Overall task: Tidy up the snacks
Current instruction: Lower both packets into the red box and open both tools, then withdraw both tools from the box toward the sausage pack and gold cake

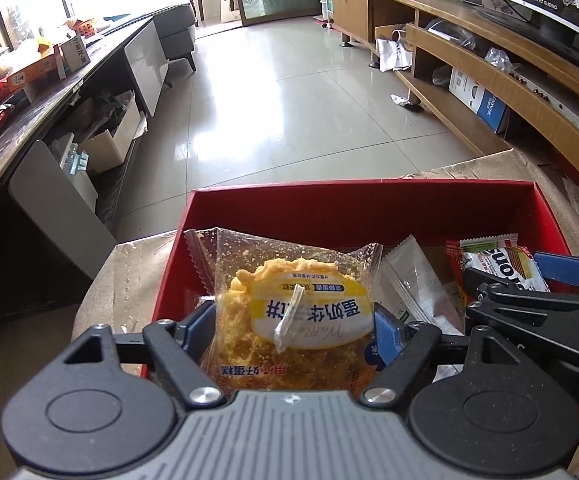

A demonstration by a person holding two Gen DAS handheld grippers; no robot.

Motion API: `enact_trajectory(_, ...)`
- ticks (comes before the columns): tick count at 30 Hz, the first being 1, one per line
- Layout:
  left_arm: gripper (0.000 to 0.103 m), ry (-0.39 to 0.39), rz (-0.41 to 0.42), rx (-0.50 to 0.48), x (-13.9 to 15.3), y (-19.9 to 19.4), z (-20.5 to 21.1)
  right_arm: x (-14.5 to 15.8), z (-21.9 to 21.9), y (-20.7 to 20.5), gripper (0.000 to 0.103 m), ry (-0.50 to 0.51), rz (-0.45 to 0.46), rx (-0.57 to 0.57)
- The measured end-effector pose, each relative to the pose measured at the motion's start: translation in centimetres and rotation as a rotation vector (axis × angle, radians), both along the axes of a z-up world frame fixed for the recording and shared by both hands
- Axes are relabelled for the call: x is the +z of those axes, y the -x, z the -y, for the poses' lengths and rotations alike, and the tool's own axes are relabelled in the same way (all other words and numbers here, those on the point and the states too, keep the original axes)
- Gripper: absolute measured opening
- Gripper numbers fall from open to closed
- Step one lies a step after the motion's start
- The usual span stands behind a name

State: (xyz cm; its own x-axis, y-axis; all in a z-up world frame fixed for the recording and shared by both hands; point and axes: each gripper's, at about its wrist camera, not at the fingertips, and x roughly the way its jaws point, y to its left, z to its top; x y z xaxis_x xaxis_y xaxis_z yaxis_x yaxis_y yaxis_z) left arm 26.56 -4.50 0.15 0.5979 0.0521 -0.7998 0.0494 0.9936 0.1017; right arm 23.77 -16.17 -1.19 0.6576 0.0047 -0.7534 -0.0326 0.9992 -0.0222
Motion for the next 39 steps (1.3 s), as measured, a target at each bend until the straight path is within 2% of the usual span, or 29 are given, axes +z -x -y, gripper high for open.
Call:
enact_trajectory(2, 0.075, 0.008, -0.007, 0.001, 0.1, 0.0, -0.3, 0.1, 0.0, 0.1, 0.072, 0.000, 0.002, 0.001)
enact_trajectory(5, 0.076, 0.014, -0.008, 0.000, 0.2, 0.1, -0.4, 0.3, -0.2, 0.2, 0.079, 0.032, 0.016, -0.004)
enact_trajectory(9, 0.076, 0.027, -0.010, 0.000, 0.5, 0.4, -0.5, 0.6, 0.1, 0.3, 0.079, 0.031, 0.021, 0.004)
enact_trajectory(14, 0.076, 0.074, -0.019, 0.009, 0.8, 0.5, -1.1, 1.1, 0.2, 0.6, 0.079, 0.020, 0.032, 0.002)
enact_trajectory(18, 0.076, 0.130, 0.004, 0.033, 1.9, 0.9, -1.9, 1.6, 0.1, 1.2, 0.080, 0.035, 0.039, 0.015)
enact_trajectory(24, 0.076, 0.180, 0.031, 0.045, 3.7, 2.3, -3.5, 3.0, -0.5, 2.9, 0.082, 0.081, 0.062, 0.032)
enact_trajectory(29, 0.076, 0.233, -0.018, 0.015, 3.6, 5.1, -5.0, 4.4, -1.1, 6.2, 0.086, 0.098, 0.072, 0.071)
enact_trajectory(34, 0.077, 0.259, -0.073, 0.009, 3.1, 8.6, -6.5, 3.2, -2.6, 11.0, 0.086, 0.076, -0.006, 0.145)
enact_trajectory(39, 0.077, 0.303, -0.106, 0.024, 2.7, 10.6, -7.6, -0.3, -5.1, 13.3, 0.086, 0.039, -0.148, 0.202)
